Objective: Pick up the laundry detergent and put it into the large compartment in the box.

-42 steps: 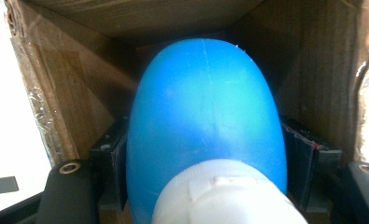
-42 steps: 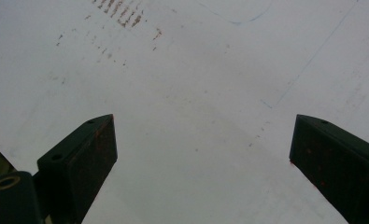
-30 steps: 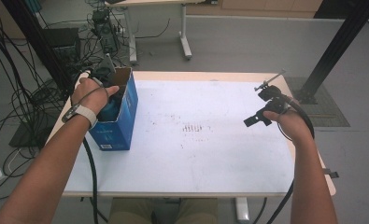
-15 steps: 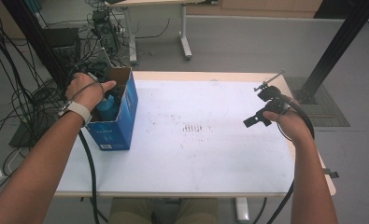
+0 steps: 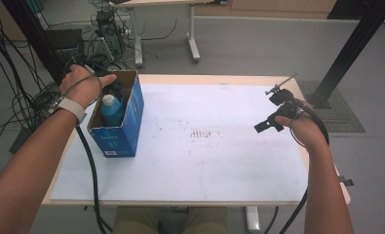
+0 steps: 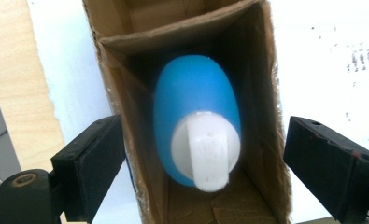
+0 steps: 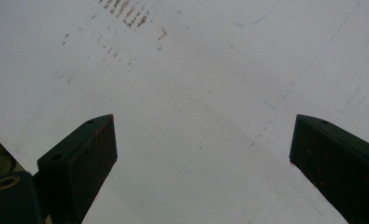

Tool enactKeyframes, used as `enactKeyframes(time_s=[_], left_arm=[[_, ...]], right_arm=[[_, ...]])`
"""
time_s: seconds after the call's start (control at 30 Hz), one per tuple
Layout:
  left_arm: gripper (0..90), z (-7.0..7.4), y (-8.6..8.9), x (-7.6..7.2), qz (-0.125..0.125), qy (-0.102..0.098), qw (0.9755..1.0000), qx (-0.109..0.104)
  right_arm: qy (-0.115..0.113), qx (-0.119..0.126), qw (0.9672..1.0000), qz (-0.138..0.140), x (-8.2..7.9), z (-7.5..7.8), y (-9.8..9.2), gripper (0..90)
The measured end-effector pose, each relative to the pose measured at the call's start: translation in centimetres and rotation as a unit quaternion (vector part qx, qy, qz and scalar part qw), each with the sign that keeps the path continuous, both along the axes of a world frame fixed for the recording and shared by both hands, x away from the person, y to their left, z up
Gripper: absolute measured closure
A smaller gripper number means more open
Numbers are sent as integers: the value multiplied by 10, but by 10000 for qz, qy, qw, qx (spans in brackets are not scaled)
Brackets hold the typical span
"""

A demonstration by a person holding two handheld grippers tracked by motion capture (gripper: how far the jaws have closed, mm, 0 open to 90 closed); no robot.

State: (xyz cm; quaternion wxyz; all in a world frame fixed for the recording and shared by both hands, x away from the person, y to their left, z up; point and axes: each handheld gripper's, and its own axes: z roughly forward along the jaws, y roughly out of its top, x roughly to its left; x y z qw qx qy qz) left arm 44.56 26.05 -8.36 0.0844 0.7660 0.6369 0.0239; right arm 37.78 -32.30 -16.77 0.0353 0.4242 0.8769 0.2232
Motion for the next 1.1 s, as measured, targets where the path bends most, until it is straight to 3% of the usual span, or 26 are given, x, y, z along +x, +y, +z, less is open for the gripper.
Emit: enactKeyframes(time_s=[0.17, 0.37, 0.5, 0.6, 0.9, 1.1], left_arm=[[119, 16, 0, -1, -114, -57, 9999, 26], [90, 44, 1, -7, -310, -280, 9991, -52], [76, 58, 7, -7, -479, -347, 9977, -325], [76, 69, 5, -10, -660, -442, 9963, -342], [62, 100, -4, -14, -1253, -642, 9891, -436], [62, 114, -18, -13, -1811, -680, 9803, -403]], right_arm=[[-15, 14, 10000, -3, -1, 1, -2, 75], [-24, 2, 10000, -3, -1, 3, -3, 74], [-31, 4, 10000, -16, -1, 5, -3, 75], [-26, -2, 10000, -33, -2, 7, -4, 75], [-24, 7, 10000, -61, -3, 8, -8, 74], [-39, 29, 10000, -56, -4, 9, -10, 74]])
